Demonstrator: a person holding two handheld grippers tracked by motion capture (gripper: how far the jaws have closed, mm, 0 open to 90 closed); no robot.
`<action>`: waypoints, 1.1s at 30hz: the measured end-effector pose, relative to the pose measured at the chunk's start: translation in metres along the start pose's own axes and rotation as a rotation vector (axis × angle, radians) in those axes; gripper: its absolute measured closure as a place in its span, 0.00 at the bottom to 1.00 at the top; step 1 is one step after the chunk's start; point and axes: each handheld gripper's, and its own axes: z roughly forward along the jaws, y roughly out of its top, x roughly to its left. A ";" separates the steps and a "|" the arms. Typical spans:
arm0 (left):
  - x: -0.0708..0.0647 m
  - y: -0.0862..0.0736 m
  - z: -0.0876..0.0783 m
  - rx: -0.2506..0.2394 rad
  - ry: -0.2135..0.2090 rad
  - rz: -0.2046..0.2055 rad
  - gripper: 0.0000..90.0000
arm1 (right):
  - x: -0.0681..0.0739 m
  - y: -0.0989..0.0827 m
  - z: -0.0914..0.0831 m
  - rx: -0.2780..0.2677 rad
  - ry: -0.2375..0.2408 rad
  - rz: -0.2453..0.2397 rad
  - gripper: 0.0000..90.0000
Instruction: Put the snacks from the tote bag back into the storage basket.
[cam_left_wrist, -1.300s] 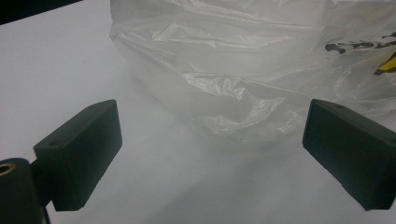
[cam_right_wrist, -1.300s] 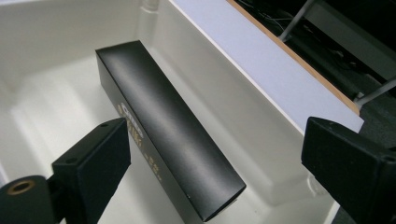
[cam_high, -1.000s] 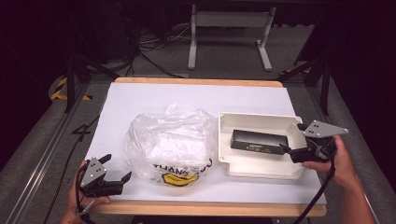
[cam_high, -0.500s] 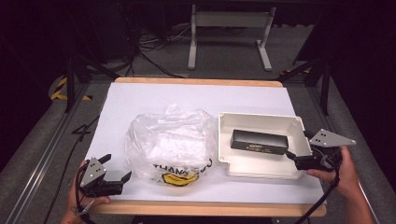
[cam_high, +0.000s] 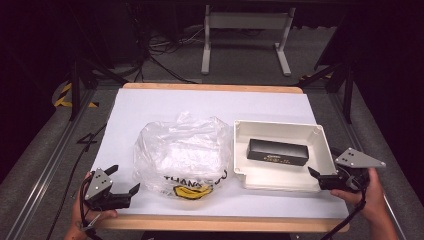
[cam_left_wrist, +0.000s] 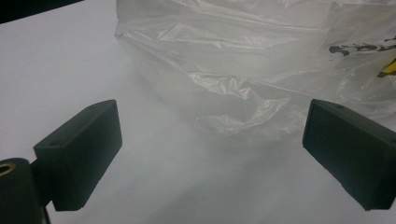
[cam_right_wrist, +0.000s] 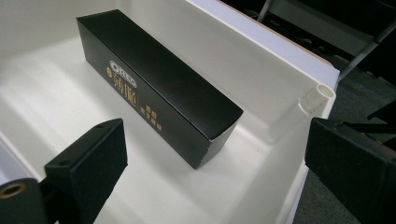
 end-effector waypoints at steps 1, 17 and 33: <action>0.000 0.000 0.000 -0.001 -0.001 -0.002 0.06 | 0.000 -0.002 -0.001 -0.005 -0.005 0.005 0.07; 0.002 0.002 0.003 -0.006 -0.009 -0.007 0.06 | 0.008 -0.037 -0.006 -0.038 -0.035 0.077 0.06; 0.005 0.002 0.005 -0.007 -0.010 -0.020 0.06 | 0.015 -0.071 -0.002 -0.092 -0.060 0.161 0.06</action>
